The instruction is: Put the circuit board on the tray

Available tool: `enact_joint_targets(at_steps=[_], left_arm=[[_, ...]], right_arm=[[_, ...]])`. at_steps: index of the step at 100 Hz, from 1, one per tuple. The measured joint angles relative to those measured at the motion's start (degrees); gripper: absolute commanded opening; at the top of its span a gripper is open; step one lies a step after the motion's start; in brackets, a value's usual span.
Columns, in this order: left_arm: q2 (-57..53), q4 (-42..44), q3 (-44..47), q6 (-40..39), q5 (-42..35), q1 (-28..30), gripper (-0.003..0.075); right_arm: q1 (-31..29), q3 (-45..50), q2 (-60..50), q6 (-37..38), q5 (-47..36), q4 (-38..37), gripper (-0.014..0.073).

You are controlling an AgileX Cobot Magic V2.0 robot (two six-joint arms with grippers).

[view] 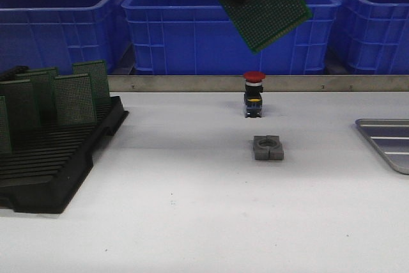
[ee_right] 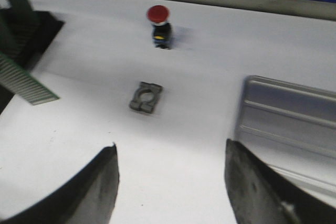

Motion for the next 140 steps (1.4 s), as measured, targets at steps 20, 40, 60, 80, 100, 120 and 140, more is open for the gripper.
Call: enact_joint_targets(at_steps=[20, 40, 60, 80, 100, 120, 140], left_arm=[[0.0, 0.0, 0.0, 0.0, 0.0, 0.0, -0.0018], [0.0, 0.0, 0.0, 0.0, 0.0, 0.0, -0.0018], [0.0, 0.0, 0.0, 0.0, 0.0, 0.0, -0.0018], [0.0, 0.0, 0.0, 0.0, 0.0, 0.0, -0.0018], [0.0, 0.0, 0.0, 0.0, 0.0, 0.0, -0.0018], [0.0, 0.0, 0.0, 0.0, 0.0, 0.0, -0.0018], [0.0, 0.0, 0.0, 0.0, 0.0, 0.0, -0.0018]], right_arm=[[0.0, -5.1, 9.1, -27.6, 6.5, 12.7, 0.0467], [0.0, -9.4, 17.1, -44.2, 14.4, 21.5, 0.0467], [0.0, -11.7, 22.9, -51.1, 16.5, 24.8, 0.0467], [0.0, -13.3, 27.1, -52.6, 17.1, 25.3, 0.0467], [0.4, -14.4, 31.5, -53.6, 18.4, 28.1, 0.0467], [4.4, -14.9, 34.7, -54.6, 18.5, 29.1, 0.0467], [8.0, -14.9, 36.7, -54.6, 16.5, 29.2, 0.0462]])
